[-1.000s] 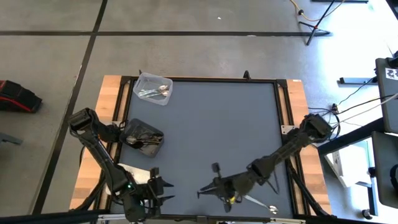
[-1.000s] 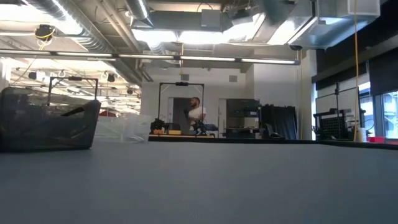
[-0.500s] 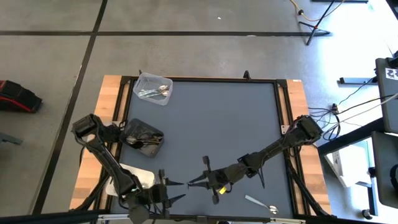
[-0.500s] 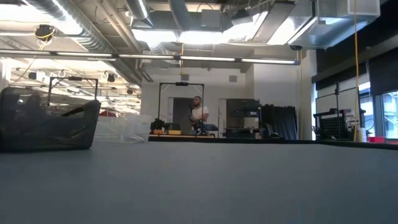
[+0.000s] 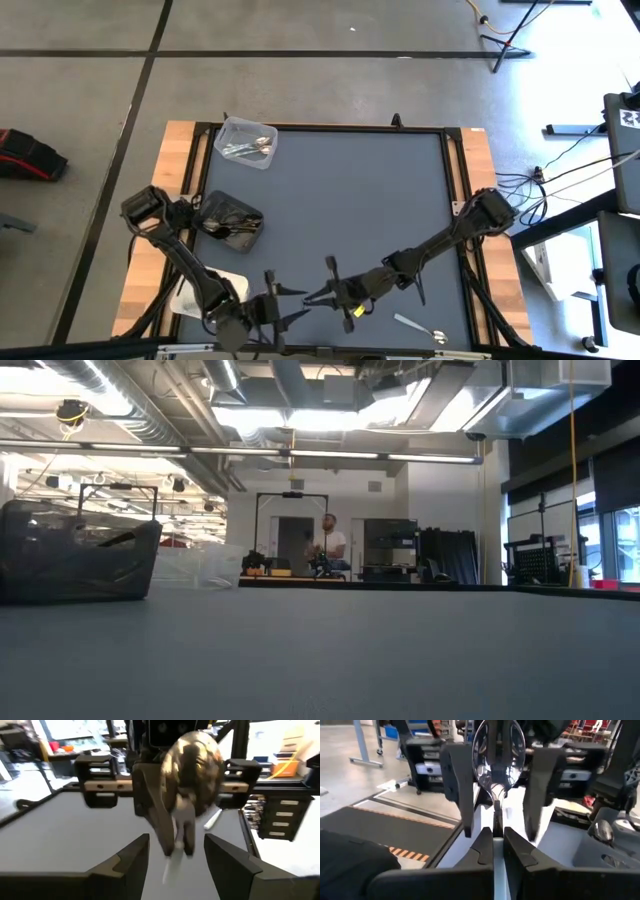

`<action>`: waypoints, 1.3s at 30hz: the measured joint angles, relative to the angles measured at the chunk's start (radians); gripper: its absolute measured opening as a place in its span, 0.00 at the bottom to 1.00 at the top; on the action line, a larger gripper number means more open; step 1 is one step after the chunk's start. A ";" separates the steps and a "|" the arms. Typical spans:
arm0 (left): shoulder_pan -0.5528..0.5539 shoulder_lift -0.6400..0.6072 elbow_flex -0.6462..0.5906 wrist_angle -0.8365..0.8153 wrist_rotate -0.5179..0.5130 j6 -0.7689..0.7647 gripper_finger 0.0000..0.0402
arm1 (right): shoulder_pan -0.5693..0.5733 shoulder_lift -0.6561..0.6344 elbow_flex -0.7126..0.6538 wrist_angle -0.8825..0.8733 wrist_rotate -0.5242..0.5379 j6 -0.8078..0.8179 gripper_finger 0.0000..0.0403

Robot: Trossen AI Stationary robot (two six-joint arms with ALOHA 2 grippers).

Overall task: Sort silverware by color (type)
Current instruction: Put the blue spoon into the white bin

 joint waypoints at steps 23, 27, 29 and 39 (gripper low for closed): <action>0.019 0.000 -0.001 0.062 0.052 0.083 0.08 | 0.001 0.012 -0.001 0.008 -0.005 0.022 0.02; 0.019 0.000 -0.001 0.064 0.058 0.092 0.03 | 0.001 0.012 0.000 0.008 -0.010 0.068 0.02; 0.019 0.000 -0.001 0.064 0.060 0.092 0.04 | 0.001 0.012 0.000 0.008 -0.007 0.074 0.03; -0.054 -0.041 -0.001 0.008 0.081 0.074 0.03 | 0.026 -0.033 0.000 -0.071 -0.017 0.043 0.25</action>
